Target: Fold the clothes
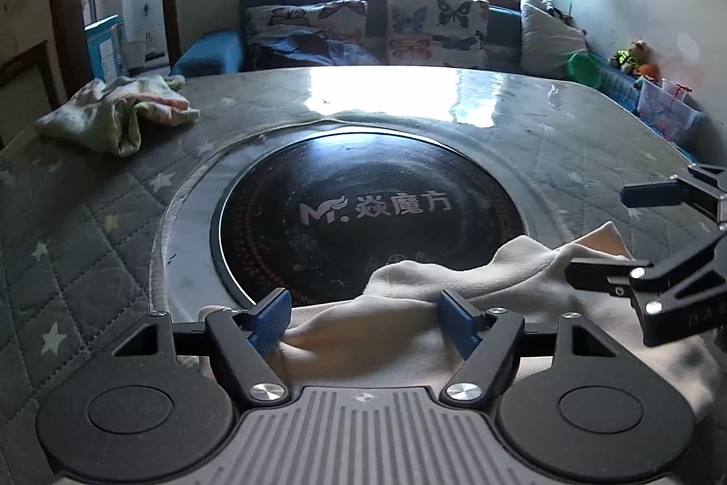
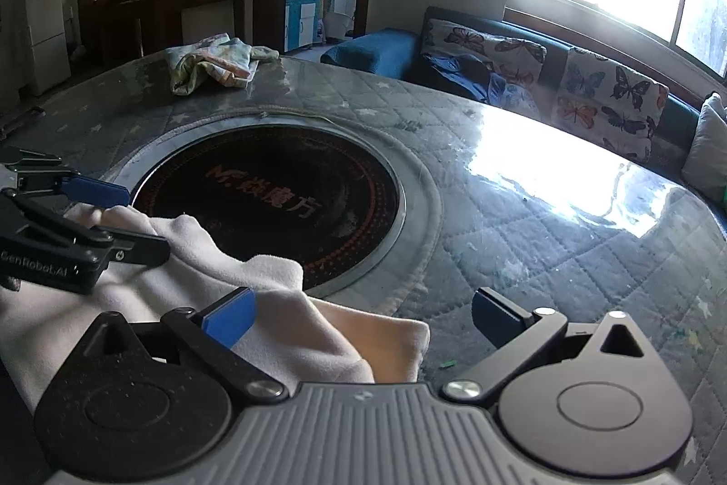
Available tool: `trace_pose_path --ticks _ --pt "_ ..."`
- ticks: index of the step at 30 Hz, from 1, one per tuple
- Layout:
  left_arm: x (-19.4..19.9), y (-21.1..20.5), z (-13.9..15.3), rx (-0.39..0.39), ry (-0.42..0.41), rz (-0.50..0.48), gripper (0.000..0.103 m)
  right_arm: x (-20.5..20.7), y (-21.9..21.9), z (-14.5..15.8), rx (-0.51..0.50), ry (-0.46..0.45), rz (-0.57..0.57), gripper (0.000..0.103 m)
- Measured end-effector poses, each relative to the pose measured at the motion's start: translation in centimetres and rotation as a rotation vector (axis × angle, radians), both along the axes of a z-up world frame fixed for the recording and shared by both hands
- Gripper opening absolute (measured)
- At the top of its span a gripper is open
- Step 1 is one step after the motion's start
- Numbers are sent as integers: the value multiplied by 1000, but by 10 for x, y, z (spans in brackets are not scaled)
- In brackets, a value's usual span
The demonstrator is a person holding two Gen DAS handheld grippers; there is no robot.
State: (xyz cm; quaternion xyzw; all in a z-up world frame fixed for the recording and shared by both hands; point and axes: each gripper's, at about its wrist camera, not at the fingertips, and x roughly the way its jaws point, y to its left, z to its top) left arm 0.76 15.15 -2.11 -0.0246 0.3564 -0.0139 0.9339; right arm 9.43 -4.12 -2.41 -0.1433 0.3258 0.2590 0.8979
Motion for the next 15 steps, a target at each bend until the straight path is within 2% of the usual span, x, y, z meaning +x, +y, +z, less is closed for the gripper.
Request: trace_pose_path --ticks 5,10,15 --pt "-8 3 10 -4 -38 14 76 -10 1 4 9 -6 20 103" --pt "-2 6 0 36 12 36 75 -19 6 2 -3 4 48 103" --pt "-14 11 8 21 -15 41 80 -31 7 1 -7 6 66 103"
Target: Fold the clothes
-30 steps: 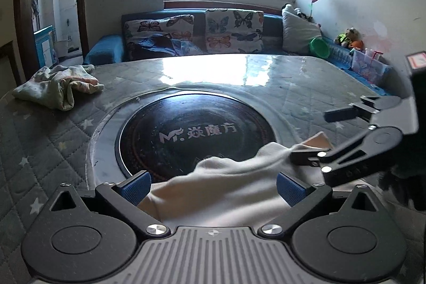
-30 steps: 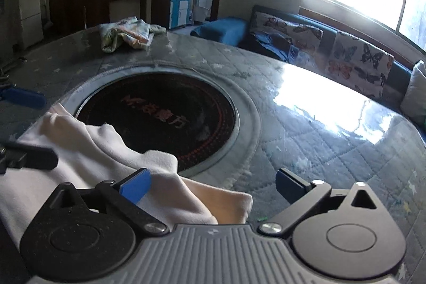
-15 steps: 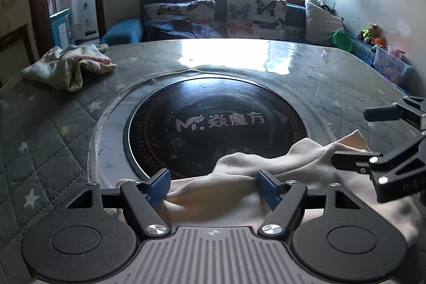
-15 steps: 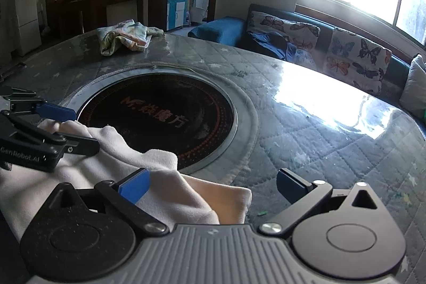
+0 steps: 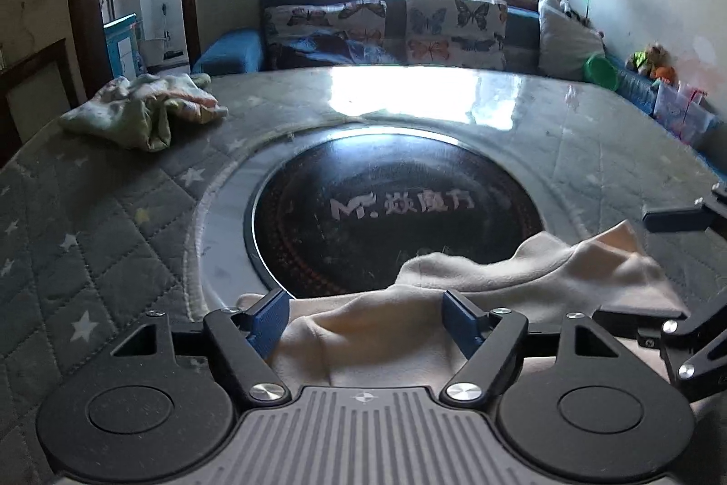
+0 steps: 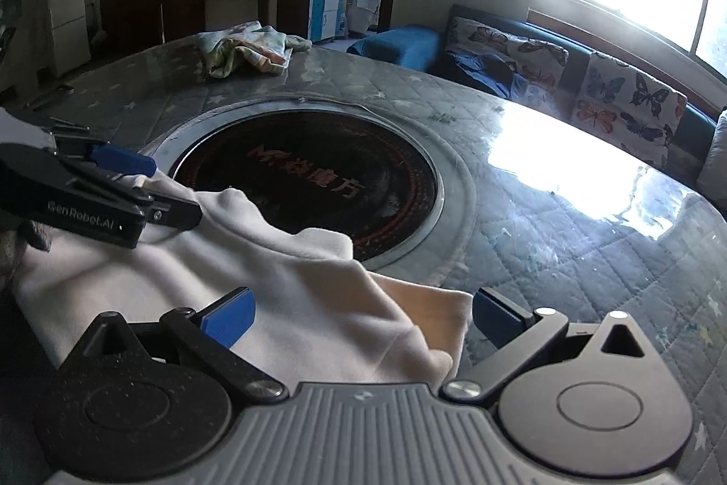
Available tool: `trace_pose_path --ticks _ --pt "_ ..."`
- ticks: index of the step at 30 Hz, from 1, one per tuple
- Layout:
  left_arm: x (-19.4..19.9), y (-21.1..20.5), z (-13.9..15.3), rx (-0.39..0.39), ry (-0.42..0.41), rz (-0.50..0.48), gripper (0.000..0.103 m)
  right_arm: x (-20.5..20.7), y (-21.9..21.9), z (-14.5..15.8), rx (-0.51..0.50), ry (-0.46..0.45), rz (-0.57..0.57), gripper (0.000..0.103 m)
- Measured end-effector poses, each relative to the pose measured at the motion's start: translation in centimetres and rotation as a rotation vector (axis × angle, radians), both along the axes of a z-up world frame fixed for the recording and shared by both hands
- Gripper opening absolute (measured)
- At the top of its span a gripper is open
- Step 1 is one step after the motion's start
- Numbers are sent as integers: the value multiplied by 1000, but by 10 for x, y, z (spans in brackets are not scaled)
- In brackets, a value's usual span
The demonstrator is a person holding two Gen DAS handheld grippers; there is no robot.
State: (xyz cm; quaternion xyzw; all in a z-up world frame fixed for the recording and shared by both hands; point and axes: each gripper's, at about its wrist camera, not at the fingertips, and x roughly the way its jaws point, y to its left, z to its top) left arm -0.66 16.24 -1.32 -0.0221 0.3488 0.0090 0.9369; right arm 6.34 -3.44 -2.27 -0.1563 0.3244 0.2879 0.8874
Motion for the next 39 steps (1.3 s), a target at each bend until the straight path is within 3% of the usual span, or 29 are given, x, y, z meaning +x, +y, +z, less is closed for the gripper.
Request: trace_pose_path --ticks 10,17,21,25,31,35,39 --pt "-70 2 11 38 -61 1 82 -57 2 3 -3 -50 116 103" --pt "-91 -4 -2 70 -38 -2 82 -75 3 -4 -18 -74 119 103" --pt "-97 -6 10 61 -87 14 82 -85 -7 8 34 -94 117 103" --pt "-100 -16 16 32 -116 -12 82 -91 -18 7 108 -17 163 102" --pt "-97 -25 -1 28 -70 -46 82 -95 -28 -4 155 80 182 102" --pt "-100 -26 -9 34 -43 -43 82 -94 -33 -11 162 93 184 102" --pt "-103 -24 1 24 -78 -28 82 -95 -32 3 184 72 204 102"
